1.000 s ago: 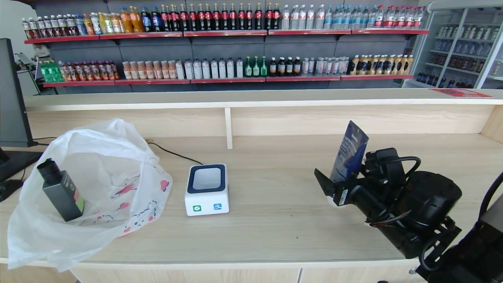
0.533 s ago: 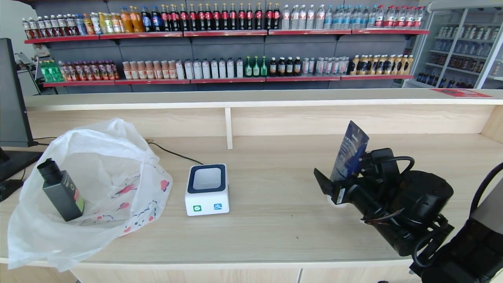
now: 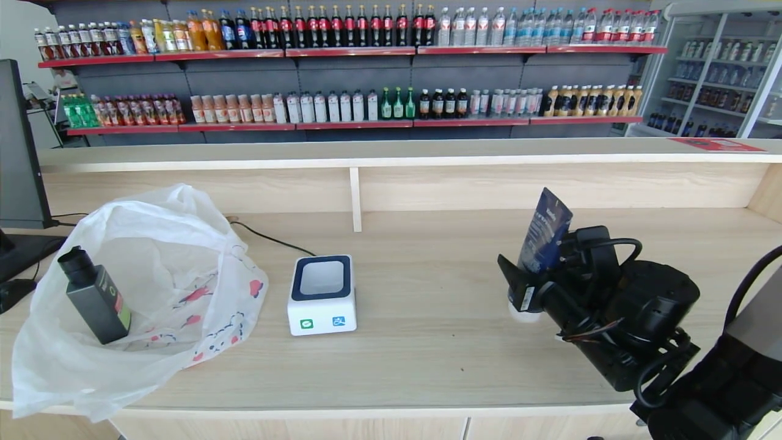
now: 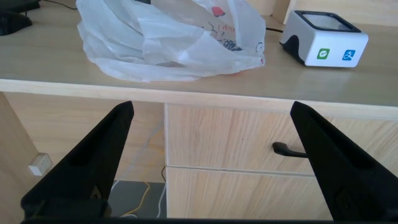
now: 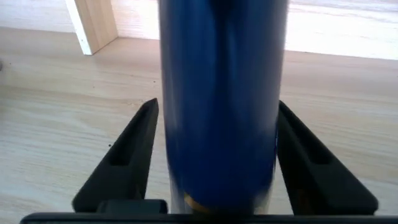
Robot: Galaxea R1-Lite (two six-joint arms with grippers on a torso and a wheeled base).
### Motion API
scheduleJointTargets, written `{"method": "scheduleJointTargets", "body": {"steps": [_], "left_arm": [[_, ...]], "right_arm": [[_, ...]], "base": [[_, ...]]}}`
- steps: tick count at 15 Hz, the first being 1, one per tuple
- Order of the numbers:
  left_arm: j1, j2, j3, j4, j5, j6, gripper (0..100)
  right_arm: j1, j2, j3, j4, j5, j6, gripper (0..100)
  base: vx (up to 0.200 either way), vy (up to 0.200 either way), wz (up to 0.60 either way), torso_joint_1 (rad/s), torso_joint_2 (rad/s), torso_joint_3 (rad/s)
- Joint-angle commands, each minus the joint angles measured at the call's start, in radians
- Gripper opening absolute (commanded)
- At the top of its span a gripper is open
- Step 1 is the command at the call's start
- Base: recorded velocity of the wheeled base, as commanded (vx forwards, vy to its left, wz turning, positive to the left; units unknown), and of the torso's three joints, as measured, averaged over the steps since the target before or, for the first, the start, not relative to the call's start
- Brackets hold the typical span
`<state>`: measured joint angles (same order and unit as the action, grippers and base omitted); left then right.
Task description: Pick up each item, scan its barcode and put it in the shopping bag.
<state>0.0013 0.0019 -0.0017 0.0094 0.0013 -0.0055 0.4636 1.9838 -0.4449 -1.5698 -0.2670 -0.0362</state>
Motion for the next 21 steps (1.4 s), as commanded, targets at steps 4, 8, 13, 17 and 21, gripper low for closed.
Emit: {"method": "scheduleJointTargets", "body": {"steps": [4, 8, 13, 17, 21], "left_arm": [[0.000, 0.000, 0.000, 0.000, 0.000, -0.001, 100], [0.000, 0.000, 0.000, 0.000, 0.000, -0.001, 100], [0.000, 0.000, 0.000, 0.000, 0.000, -0.001, 100], [0.000, 0.000, 0.000, 0.000, 0.000, -0.001, 100], [0.000, 0.000, 0.000, 0.000, 0.000, -0.001, 100]], "right_arm": [[0.010, 0.010, 0.012, -0.001, 0.000, 0.029, 0], [0.012, 0.009, 0.017, -0.001, 0.000, 0.032, 0], [0.012, 0.001, 0.041, -0.001, 0.000, 0.032, 0], [0.013, -0.017, 0.040, -0.001, 0.000, 0.032, 0], [0.012, -0.066, 0.031, -0.001, 0.000, 0.033, 0]], "base": [[0.000, 0.000, 0.00, 0.000, 0.00, 0.000], [0.000, 0.000, 0.00, 0.000, 0.00, 0.000], [0.000, 0.000, 0.00, 0.000, 0.00, 0.000], [0.000, 0.000, 0.00, 0.000, 0.00, 0.000], [0.000, 0.000, 0.00, 0.000, 0.00, 0.000]]}}
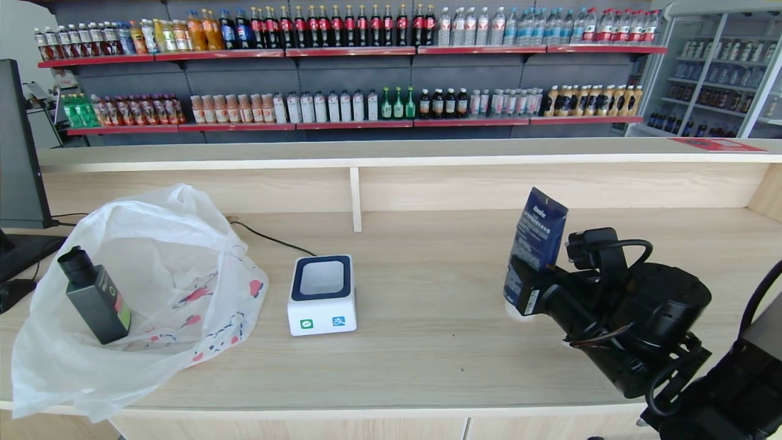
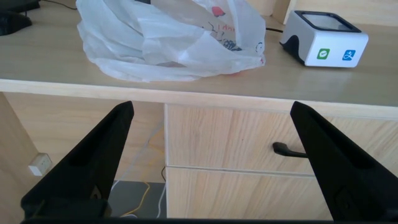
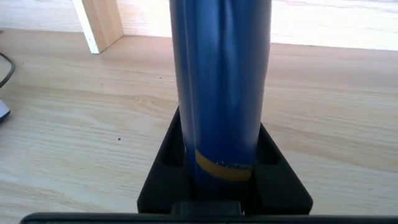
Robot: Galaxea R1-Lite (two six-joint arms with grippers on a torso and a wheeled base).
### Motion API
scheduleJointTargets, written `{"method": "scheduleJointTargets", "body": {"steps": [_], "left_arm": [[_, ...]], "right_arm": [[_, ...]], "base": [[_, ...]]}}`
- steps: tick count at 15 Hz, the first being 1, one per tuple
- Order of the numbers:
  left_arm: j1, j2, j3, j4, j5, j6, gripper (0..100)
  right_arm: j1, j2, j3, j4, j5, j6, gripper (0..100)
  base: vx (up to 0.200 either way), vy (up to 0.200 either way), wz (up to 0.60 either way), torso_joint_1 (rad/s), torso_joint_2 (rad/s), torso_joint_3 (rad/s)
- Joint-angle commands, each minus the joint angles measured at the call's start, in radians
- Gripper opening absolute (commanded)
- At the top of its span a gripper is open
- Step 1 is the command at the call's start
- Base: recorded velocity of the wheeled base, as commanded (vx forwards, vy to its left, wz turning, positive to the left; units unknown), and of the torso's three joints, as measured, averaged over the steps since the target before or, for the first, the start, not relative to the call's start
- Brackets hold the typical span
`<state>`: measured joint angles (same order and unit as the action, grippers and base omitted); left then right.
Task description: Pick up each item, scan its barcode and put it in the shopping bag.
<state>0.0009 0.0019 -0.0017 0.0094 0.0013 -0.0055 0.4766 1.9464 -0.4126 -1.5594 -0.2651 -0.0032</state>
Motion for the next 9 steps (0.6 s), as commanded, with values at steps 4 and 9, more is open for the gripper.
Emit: {"method": "scheduleJointTargets", "body": {"steps": [4, 9], "left_arm": [[0.001, 0.000, 0.000, 0.000, 0.000, -0.001, 100], [0.001, 0.000, 0.000, 0.000, 0.000, -0.001, 100]], "right_arm": [[-0.006, -0.052, 0.011, -0.011, -0.002, 0.003, 0], [-0.006, -0.095, 0.023, -0.011, -0.002, 0.003, 0]], "base": [[0.000, 0.000, 0.00, 0.000, 0.00, 0.000], [0.000, 0.000, 0.00, 0.000, 0.00, 0.000]]}}
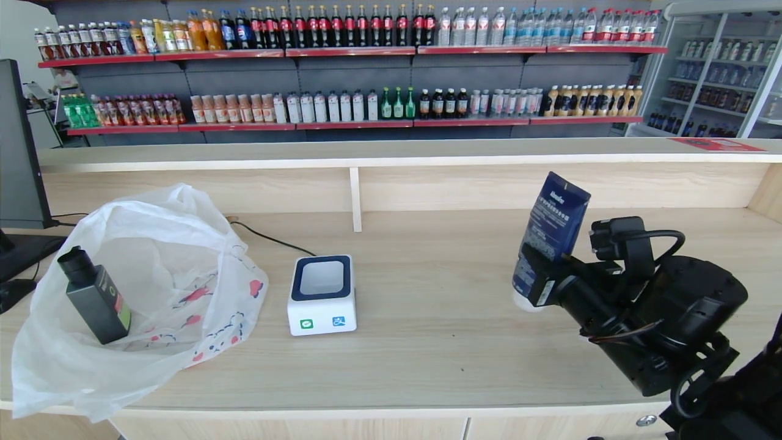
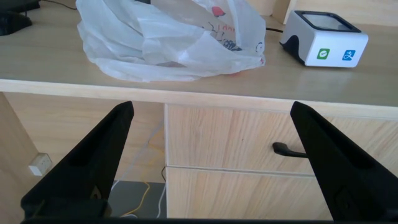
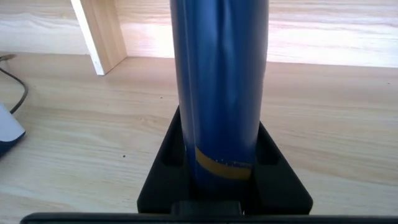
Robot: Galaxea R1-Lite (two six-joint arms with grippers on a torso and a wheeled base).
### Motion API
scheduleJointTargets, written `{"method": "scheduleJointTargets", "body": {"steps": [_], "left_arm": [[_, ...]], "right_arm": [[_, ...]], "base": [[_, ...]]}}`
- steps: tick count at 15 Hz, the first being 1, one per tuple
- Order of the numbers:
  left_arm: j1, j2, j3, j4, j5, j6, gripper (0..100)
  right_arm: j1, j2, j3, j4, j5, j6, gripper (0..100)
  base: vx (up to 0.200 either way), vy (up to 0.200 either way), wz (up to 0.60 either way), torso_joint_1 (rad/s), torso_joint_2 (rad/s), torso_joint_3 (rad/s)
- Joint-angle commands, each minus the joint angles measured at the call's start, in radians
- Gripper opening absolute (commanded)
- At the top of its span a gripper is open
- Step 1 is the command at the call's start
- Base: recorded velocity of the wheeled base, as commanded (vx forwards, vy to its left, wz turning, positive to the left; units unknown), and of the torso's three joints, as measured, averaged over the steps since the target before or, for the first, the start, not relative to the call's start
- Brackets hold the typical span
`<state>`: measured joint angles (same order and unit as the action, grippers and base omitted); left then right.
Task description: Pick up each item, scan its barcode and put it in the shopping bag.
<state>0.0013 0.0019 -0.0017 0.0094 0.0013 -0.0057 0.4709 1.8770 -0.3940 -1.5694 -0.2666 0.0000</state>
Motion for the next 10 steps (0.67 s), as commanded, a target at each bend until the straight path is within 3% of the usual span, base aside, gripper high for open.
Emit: {"method": "scheduleJointTargets", "body": {"steps": [1, 10], "left_arm": [[0.000, 0.000, 0.000, 0.000, 0.000, 0.000, 100], [0.000, 0.000, 0.000, 0.000, 0.000, 0.000, 100]], "right_arm": [[0.002, -0.056, 0.021, -0.001, 0.000, -0.002, 0], [0.041, -0.208, 0.089, -0.001, 0.000, -0.006, 0]], "base": [[0.000, 0.000, 0.00, 0.000, 0.00, 0.000], [0.000, 0.000, 0.00, 0.000, 0.00, 0.000]]}}
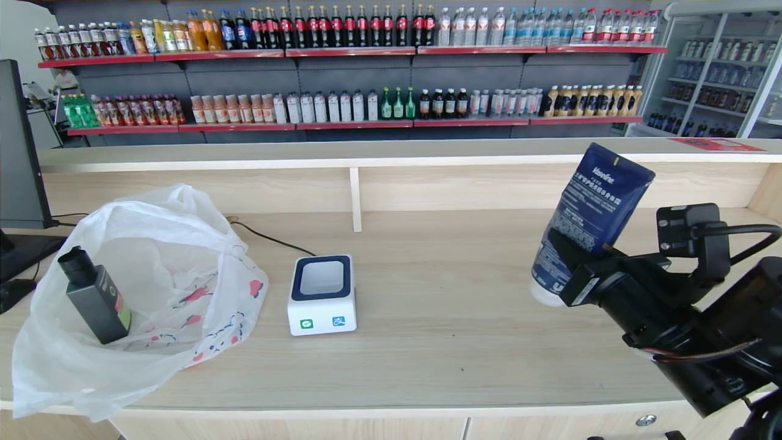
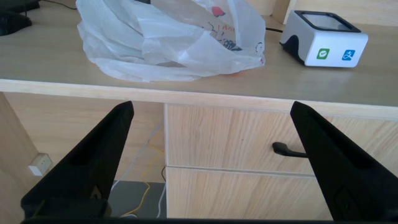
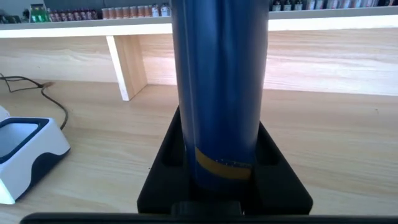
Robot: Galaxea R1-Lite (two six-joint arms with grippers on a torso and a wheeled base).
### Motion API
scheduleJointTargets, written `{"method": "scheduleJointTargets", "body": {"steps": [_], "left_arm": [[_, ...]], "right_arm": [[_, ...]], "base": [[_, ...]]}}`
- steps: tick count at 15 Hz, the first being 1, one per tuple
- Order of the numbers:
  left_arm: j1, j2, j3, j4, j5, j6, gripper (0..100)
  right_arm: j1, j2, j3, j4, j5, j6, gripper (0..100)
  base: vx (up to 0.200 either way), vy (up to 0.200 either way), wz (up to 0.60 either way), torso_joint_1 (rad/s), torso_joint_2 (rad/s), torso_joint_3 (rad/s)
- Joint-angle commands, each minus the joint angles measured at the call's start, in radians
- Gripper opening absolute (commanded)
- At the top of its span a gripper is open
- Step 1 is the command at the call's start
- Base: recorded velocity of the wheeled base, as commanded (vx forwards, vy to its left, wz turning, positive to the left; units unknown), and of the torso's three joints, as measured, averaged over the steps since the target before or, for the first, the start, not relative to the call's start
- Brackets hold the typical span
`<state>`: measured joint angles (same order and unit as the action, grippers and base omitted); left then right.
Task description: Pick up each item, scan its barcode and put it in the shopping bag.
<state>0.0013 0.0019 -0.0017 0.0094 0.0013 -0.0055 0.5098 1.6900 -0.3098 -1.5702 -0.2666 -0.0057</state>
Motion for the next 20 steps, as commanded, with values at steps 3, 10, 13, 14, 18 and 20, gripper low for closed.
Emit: {"method": "scheduleJointTargets", "body": {"steps": [3, 10, 13, 14, 18, 20], "left_arm": [[0.000, 0.000, 0.000, 0.000, 0.000, -0.001, 100], [0.000, 0.000, 0.000, 0.000, 0.000, -0.001, 100], [0.000, 0.000, 0.000, 0.000, 0.000, -0.001, 100], [0.000, 0.000, 0.000, 0.000, 0.000, -0.001, 100], [0.000, 0.000, 0.000, 0.000, 0.000, -0.001, 100], [0.000, 0.000, 0.000, 0.000, 0.000, 0.001, 100]], "right_arm": [[0.001, -0.001, 0.046, -0.001, 0.000, -0.002, 0], [-0.025, 0.037, 0.110, -0.001, -0.002, -0.002, 0], [-0.027, 0.053, 0.118, -0.001, -0.003, -0.003, 0], [-0.027, 0.059, 0.118, -0.001, -0.003, -0.003, 0], [-0.060, 0.063, 0.118, -0.001, -0.003, -0.003, 0], [-0.077, 0.077, 0.098, -0.001, -0.003, -0.003, 0]], "base": [[0.000, 0.000, 0.00, 0.000, 0.00, 0.000], [0.000, 0.000, 0.00, 0.000, 0.00, 0.000], [0.000, 0.000, 0.00, 0.000, 0.00, 0.000], [0.000, 0.000, 0.00, 0.000, 0.00, 0.000], [0.000, 0.000, 0.00, 0.000, 0.00, 0.000], [0.000, 0.000, 0.00, 0.000, 0.00, 0.000]]}}
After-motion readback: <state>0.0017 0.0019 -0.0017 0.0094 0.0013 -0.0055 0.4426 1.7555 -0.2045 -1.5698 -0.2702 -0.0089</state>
